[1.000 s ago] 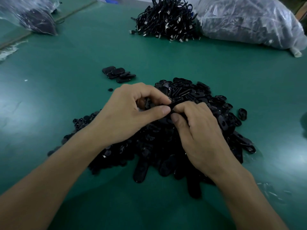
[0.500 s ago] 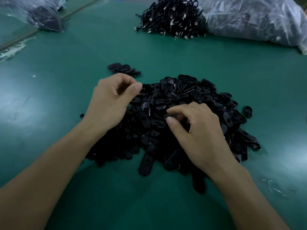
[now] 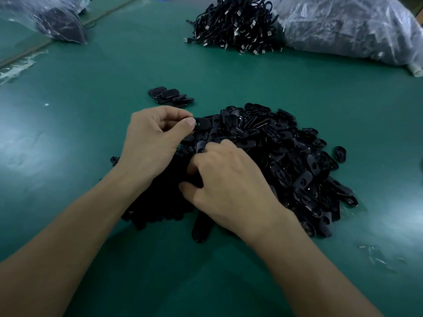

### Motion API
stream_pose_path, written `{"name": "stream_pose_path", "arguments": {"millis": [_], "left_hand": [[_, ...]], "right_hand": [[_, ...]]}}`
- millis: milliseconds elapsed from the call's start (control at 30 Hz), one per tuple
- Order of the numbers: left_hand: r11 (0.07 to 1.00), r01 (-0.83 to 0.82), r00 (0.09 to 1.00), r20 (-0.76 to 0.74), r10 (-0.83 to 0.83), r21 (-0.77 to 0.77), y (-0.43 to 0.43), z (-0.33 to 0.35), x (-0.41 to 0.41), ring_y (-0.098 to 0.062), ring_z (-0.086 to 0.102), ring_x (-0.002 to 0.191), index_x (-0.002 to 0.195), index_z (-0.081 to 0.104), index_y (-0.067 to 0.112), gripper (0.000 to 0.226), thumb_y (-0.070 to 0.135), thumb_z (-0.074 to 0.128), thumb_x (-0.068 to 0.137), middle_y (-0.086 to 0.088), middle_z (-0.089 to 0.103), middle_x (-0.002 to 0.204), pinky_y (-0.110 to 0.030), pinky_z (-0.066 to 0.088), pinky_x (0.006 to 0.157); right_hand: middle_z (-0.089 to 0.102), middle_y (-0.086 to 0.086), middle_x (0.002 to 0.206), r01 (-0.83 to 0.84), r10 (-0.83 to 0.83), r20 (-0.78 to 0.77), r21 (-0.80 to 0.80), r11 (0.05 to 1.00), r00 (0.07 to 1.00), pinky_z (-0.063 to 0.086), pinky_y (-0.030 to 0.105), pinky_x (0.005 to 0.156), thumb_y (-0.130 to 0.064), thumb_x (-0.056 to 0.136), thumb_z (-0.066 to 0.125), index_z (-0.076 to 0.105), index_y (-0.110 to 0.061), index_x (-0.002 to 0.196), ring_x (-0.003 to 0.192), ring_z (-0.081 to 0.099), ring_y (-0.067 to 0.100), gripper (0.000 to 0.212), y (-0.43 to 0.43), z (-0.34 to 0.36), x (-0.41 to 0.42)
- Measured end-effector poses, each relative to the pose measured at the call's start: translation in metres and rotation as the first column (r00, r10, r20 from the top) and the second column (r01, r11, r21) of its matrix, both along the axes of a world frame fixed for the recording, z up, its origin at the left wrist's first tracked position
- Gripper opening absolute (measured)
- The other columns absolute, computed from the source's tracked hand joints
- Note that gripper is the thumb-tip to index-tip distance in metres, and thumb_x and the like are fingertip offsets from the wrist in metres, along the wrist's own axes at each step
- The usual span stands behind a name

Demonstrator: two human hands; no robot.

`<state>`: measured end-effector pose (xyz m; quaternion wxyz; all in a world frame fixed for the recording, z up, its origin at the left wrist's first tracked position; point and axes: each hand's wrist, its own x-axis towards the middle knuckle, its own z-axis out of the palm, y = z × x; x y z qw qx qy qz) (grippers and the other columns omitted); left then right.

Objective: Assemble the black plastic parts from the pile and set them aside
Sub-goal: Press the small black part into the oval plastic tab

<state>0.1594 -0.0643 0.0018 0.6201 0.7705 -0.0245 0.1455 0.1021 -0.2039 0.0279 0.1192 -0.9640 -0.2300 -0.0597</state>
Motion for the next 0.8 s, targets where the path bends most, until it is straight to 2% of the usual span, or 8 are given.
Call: {"name": "stream_pose_path", "arguments": {"millis": [67, 167, 267, 367, 500, 733, 800], "left_hand": [[1.0, 0.004, 1.0, 0.001, -0.004, -0.001, -0.001, 0.0003, -0.0002, 0.005, 0.05, 0.047, 0.08, 0.072, 0.029, 0.014, 0.018, 0.074, 0.088, 0.017, 0.067, 0.059, -0.007, 0.038, 0.049], [1.0, 0.007, 1.0, 0.017, -0.006, -0.005, -0.0026, 0.0008, -0.0014, 0.007, 0.056, 0.053, 0.081, 0.072, 0.031, 0.014, 0.019, 0.074, 0.088, 0.017, 0.07, 0.063, -0.006, 0.041, 0.053], [1.0, 0.012, 1.0, 0.024, -0.012, 0.0, -0.0033, -0.0002, -0.002, 0.003, 0.065, 0.065, 0.079, 0.073, 0.034, 0.01, 0.026, 0.075, 0.084, 0.014, 0.074, 0.071, -0.009, 0.047, 0.061], [1.0, 0.009, 1.0, 0.025, -0.009, 0.0, -0.0035, -0.0012, -0.002, 0.005, 0.064, 0.062, 0.079, 0.073, 0.034, 0.008, 0.027, 0.074, 0.083, 0.014, 0.074, 0.07, -0.009, 0.046, 0.061], [1.0, 0.014, 0.999, 0.034, -0.014, -0.008, -0.0032, 0.0001, -0.0014, 0.006, 0.063, 0.058, 0.082, 0.072, 0.031, 0.015, 0.018, 0.073, 0.087, 0.017, 0.072, 0.066, -0.006, 0.044, 0.058], [0.999, 0.023, 0.999, 0.04, -0.024, 0.029, -0.0044, 0.0019, -0.0032, 0.007, 0.063, 0.059, 0.085, 0.072, 0.031, 0.018, 0.015, 0.07, 0.091, 0.02, 0.069, 0.063, -0.005, 0.043, 0.058], [0.999, 0.023, 0.999, 0.033, -0.024, 0.03, -0.0045, 0.0022, -0.0041, 0.007, 0.065, 0.063, 0.085, 0.072, 0.032, 0.017, 0.016, 0.07, 0.09, 0.019, 0.071, 0.065, -0.006, 0.044, 0.06]], "right_hand": [[0.038, -0.004, 0.089, -0.008, 0.008, 0.005, -0.006, 1.0, 1.0, 0.026, 0.029, 0.076, -0.042, 0.094, 0.057, 0.066, -0.02, 0.102, 0.087, 0.029, 0.016, 0.026, 0.0029, -0.0001, -0.0008], [0.04, -0.004, 0.089, -0.01, 0.01, 0.014, -0.009, 1.0, 1.0, 0.028, 0.028, 0.076, -0.03, 0.095, 0.056, 0.065, -0.022, 0.102, 0.086, 0.03, 0.016, 0.014, 0.0038, -0.0023, -0.0021], [0.04, -0.004, 0.088, -0.005, 0.005, 0.012, -0.001, 1.0, 1.0, 0.028, 0.028, 0.076, -0.032, 0.096, 0.057, 0.063, -0.022, 0.101, 0.085, 0.03, 0.017, 0.013, 0.0032, -0.0039, -0.0026], [0.04, -0.003, 0.09, -0.009, 0.009, 0.029, -0.023, 1.0, 1.0, 0.023, 0.028, 0.076, -0.033, 0.097, 0.059, 0.062, -0.022, 0.101, 0.09, 0.039, 0.02, 0.012, 0.0055, -0.004, -0.0035], [0.055, 0.001, 0.102, -0.012, 0.013, 0.025, -0.03, 0.999, 1.0, 0.025, 0.028, 0.076, -0.024, 0.097, 0.058, 0.06, -0.019, 0.1, 0.098, 0.049, 0.023, 0.006, 0.0074, -0.0032, -0.0031], [0.052, 0.001, 0.105, -0.031, 0.032, 0.014, -0.062, 0.998, 0.999, 0.023, 0.027, 0.078, -0.021, 0.094, 0.063, 0.055, -0.021, 0.097, 0.105, 0.048, 0.023, 0.008, 0.0107, -0.0012, -0.0038], [0.049, 0.0, 0.103, -0.03, 0.031, 0.018, -0.063, 0.998, 0.999, 0.021, 0.026, 0.078, -0.017, 0.092, 0.064, 0.047, -0.023, 0.091, 0.105, 0.048, 0.023, 0.018, 0.0112, -0.0017, -0.0039]]}}
